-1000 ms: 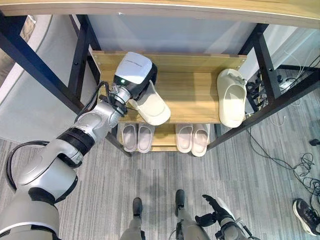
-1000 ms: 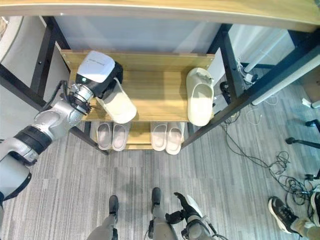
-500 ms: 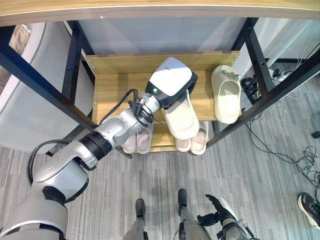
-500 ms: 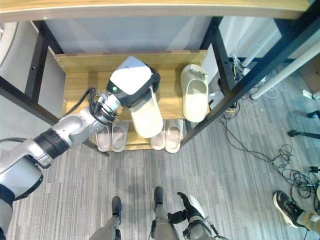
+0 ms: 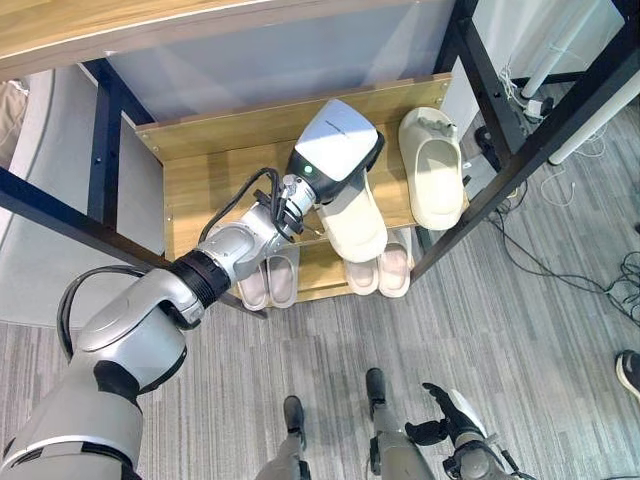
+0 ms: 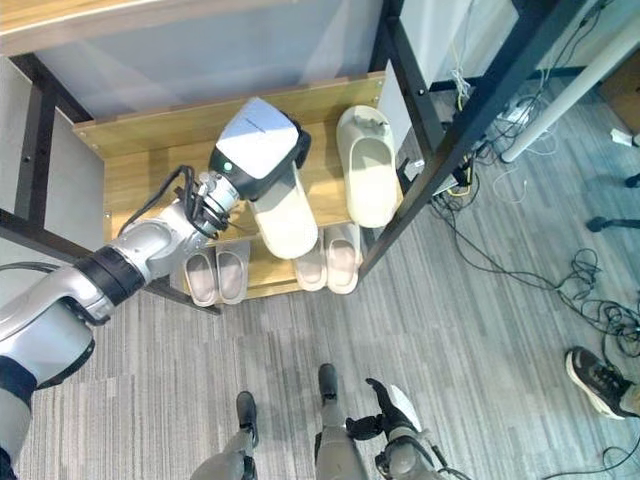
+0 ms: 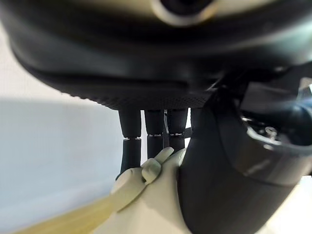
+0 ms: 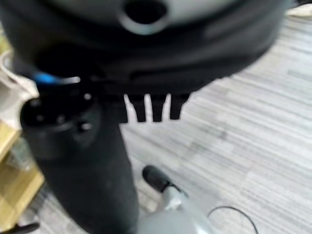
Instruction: Arrange the slippers neatly on the shoe rack.
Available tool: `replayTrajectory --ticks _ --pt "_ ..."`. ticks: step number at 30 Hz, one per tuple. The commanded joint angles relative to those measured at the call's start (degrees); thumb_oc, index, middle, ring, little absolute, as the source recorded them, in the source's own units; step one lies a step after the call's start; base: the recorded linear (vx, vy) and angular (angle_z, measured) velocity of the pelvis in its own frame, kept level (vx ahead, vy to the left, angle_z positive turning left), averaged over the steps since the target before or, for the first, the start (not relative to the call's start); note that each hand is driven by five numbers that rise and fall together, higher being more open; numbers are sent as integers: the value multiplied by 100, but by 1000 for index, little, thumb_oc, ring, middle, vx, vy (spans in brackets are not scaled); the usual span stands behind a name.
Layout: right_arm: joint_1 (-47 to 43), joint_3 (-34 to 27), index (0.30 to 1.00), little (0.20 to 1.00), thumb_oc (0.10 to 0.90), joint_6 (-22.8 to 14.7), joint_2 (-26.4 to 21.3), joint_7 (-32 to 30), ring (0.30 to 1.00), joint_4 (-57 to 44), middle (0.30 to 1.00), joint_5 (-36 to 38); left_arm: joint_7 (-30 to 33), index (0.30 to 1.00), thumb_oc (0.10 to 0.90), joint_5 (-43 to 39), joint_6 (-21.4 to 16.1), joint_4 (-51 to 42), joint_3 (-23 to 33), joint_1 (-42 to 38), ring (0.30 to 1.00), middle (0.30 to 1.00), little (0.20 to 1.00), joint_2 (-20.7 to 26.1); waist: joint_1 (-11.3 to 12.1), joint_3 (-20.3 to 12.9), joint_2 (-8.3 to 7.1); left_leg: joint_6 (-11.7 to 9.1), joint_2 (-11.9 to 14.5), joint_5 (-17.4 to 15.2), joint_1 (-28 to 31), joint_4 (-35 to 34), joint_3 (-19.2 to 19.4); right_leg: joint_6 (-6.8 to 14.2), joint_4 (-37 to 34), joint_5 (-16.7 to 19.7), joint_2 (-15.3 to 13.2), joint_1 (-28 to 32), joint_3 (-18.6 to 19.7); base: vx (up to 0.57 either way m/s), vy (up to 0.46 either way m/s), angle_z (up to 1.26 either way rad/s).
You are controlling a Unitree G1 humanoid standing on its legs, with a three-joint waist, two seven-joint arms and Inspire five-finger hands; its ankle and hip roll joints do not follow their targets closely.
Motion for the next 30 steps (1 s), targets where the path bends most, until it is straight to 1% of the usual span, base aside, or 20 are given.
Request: replayTrajectory --ticks 1,5,9,11,12,13,15,18,22,30 --pt "40 -29 900 900 800 -107 -406 -150 900 154 900 120 670 300 400 28 99 562 382 -1551 300 300 300 -32 -70 134 217 70 -109 -150 -461 9 -107 565 35 -717 -109 111 82 24 -56 -2" --pt "-28 5 900 900 800 -128 -393 -192 900 227 900 185 696 300 400 -81 101 850 296 -1728 300 300 300 -59 -117 141 238 46 -55 -128 -486 9 -48 558 35 -704 -59 53 118 21 -61 -8" --pt "24 0 900 900 800 -167 -391 -246 900 195 900 187 744 300 400 -126 113 870 327 -1745 300 300 300 -26 -159 147 246 37 -24 -118 -533 9 -14 554 35 -703 -35 -18 133 24 -41 -9" --pt "-129 1 900 900 800 -158 -336 -289 900 341 900 248 778 300 400 -31 165 823 268 -1836 300 300 300 -208 -184 144 263 25 -10 -121 -572 9 -4 549 35 -696 -20 -75 147 48 -44 -3" --pt "-134 -2 900 900 800 -160 -334 -290 900 346 900 249 781 300 400 -31 166 830 264 -1843 300 300 300 -214 -180 144 263 25 -10 -121 -575 9 -4 549 35 -696 -20 -79 148 44 -24 -2" --pt "-119 -17 900 900 800 -184 -332 -318 900 354 900 301 799 300 400 24 223 932 178 -2010 300 300 300 -356 -211 157 283 22 -13 -128 -598 9 -14 560 35 -687 -17 -122 161 0 0 0" --pt "-93 -44 900 900 800 -196 -344 -330 900 370 900 335 811 300 400 30 230 976 131 -2107 300 300 300 -380 -217 155 286 21 -13 -131 -617 9 -8 564 35 -678 -21 -145 159 39 -10 2" --pt "45 -111 900 900 800 -210 -342 -329 900 388 900 373 801 300 400 -10 224 1083 24 -2313 300 300 300 -326 -245 142 291 15 -20 -146 -650 9 15 567 35 -659 -31 -197 158 44 -6 -2" --pt "128 -180 900 900 800 -223 -304 -326 900 349 900 400 866 300 400 -40 266 1091 54 -2410 300 300 300 -252 -301 155 321 16 -45 -157 -682 9 16 570 35 -648 -64 -239 167 43 -2 -8" --pt "69 -206 900 900 800 -250 -339 -329 900 342 900 444 805 300 400 64 290 1256 -151 -2654 300 300 300 -302 -336 176 377 20 -75 -188 -720 9 45 575 35 -643 -78 -303 212 29 9 -2"
